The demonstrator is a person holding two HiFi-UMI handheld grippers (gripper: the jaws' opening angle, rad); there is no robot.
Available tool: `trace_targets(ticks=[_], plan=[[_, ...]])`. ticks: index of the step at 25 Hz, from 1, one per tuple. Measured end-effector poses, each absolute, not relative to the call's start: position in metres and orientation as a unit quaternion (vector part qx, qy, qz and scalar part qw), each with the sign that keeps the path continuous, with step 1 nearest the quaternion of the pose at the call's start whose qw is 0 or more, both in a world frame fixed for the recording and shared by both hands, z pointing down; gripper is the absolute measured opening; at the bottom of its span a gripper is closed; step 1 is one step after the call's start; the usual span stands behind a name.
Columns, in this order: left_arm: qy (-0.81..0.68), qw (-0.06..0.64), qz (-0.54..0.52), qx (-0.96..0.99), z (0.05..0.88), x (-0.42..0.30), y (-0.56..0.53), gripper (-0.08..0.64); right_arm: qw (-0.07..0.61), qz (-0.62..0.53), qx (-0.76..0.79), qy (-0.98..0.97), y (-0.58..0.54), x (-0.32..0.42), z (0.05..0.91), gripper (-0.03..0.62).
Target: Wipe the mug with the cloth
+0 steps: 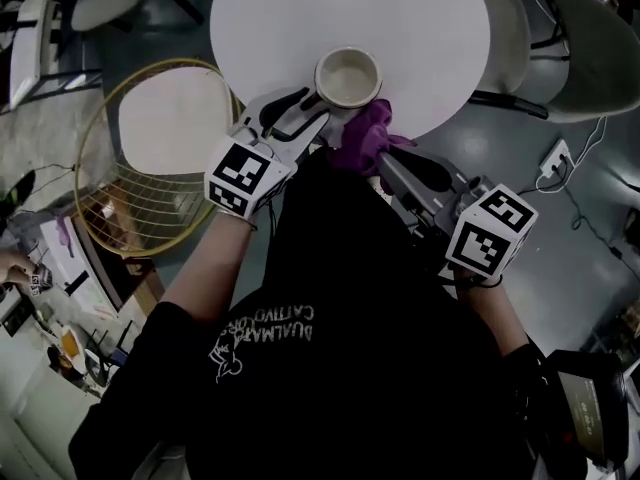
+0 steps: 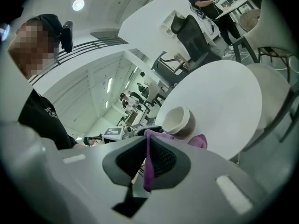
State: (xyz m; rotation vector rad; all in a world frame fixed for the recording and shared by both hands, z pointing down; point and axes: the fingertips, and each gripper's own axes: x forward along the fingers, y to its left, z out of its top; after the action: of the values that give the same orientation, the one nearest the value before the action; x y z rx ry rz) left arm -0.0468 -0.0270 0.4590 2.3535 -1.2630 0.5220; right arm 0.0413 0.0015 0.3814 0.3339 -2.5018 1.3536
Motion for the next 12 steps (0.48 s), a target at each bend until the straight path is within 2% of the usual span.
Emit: trace_targets(ticks=[7,12], plan=[[-0.429,0.203,0.230,0.850,0.473,-0.039,-0.031,0.147,0.145,0.470,0.105,-0.864,0.000,0.030,0.389,0.029],[-0.414,0.205,0.244,0.853,0.480,-0.043,-0.030,0.103,0.155,0.468,0.108,-0.863,-0.002,0.014,0.401,0.029]])
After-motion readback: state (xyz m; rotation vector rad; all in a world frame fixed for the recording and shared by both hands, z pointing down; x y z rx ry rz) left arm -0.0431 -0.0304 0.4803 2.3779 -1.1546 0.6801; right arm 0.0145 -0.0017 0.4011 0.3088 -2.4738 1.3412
